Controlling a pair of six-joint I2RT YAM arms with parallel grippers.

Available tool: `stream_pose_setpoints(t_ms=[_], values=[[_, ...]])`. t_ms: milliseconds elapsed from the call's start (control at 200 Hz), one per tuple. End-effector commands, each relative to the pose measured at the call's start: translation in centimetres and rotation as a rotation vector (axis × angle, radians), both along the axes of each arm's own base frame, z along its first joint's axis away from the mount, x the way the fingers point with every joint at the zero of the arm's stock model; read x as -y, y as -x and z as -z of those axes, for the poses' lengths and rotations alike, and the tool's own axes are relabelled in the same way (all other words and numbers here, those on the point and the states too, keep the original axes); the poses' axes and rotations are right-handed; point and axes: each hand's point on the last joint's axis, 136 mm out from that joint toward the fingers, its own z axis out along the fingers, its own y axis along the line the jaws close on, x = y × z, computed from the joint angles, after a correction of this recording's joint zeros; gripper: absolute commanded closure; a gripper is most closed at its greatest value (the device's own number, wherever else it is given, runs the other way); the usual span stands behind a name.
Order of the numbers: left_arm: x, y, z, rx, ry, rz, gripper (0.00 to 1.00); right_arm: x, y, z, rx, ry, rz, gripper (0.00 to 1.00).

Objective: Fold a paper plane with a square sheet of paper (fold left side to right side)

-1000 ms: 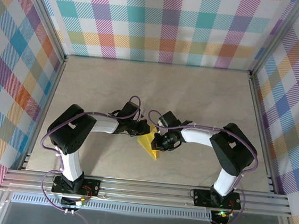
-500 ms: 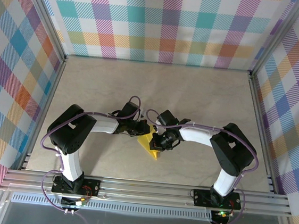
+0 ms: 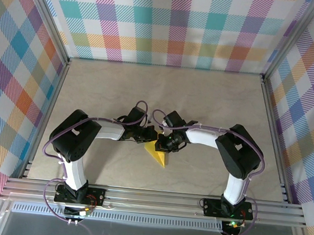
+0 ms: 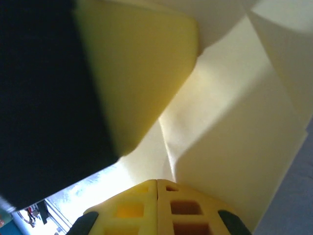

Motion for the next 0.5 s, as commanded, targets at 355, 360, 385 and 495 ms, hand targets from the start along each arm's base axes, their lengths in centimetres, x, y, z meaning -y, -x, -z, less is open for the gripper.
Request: stream_pose_setpoints(t_ms=[355, 360, 385, 495], values=[[-2.2, 1.3, 2.9, -0.068, -0.124, -0.049, 1.00, 2.2, 3.6, 1.9, -0.119, 0.043, -0.004, 1.00], [-2.3, 1.3, 2.9, -0.068, -0.124, -0.049, 1.00, 2.2, 3.7, 1.9, -0.121, 0.045, -0.002, 1.00], [-2.3, 1.3, 2.9, -0.068, -0.125, -0.050, 1.00, 2.4, 3.9, 2.0, -0.125, 0.048, -0.003, 1.00], [-2.4, 1.3, 3.0, -0.070, -0.133, -0.051, 1.00, 3.1, 4.9, 2.2, -0.144, 0.060, -0.002, 1.00]])
